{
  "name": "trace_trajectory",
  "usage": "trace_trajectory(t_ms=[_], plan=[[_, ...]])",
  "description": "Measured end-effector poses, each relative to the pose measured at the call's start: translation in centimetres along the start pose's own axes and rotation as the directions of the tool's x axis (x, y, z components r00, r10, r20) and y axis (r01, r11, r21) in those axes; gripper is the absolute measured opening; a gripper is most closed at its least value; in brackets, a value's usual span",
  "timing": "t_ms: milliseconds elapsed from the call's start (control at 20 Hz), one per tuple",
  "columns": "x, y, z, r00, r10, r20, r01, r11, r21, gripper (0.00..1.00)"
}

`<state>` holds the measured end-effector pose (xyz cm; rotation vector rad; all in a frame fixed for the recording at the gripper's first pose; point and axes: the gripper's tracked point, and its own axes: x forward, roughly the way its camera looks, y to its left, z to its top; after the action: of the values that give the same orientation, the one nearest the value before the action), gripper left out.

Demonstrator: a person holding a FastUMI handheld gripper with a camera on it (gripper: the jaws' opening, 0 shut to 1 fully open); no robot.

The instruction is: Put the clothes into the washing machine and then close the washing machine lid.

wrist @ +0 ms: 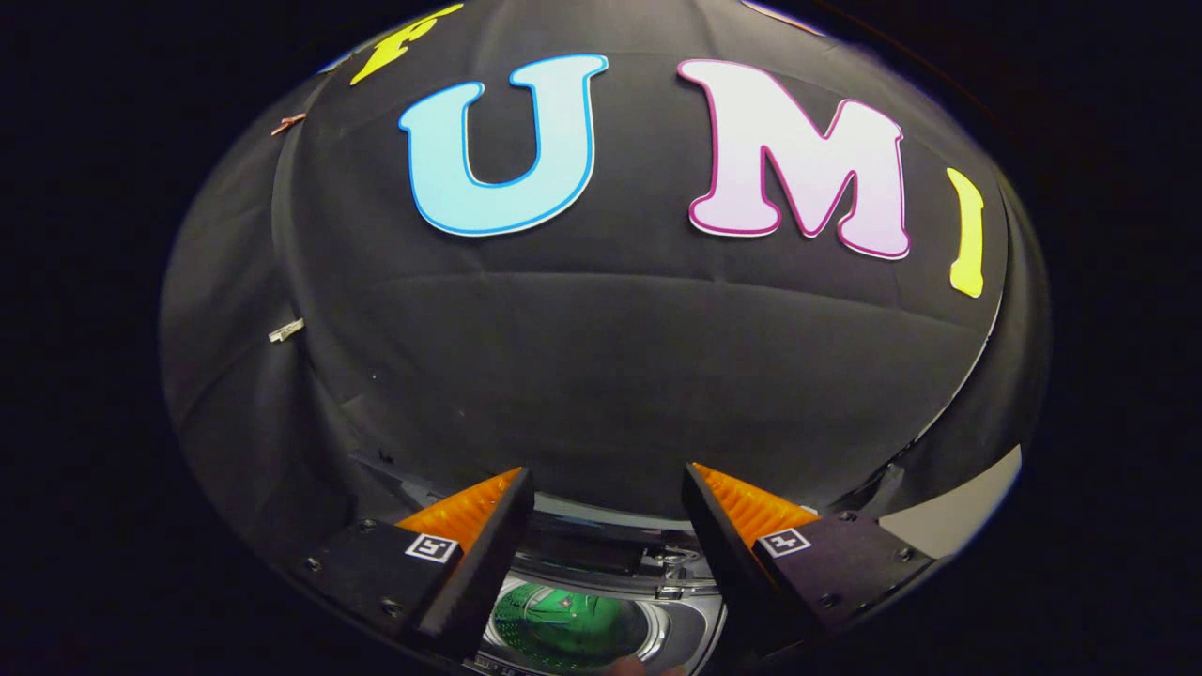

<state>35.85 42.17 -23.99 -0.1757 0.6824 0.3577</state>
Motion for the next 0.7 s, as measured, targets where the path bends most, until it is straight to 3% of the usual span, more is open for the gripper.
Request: trace_trajectory(t_ms=[200,400,700], plan=[[1.4,0.8,-1.2,0.999,0.001,-0.042,-0.001,1.000,0.007,1.00],[1.3,0.7,-1.5,0.999,0.016,-0.043,-0.011,0.992,0.126,1.00],[1.1,0.9,-1.5,0.999,0.020,0.025,-0.022,0.996,0.091,1.00]])
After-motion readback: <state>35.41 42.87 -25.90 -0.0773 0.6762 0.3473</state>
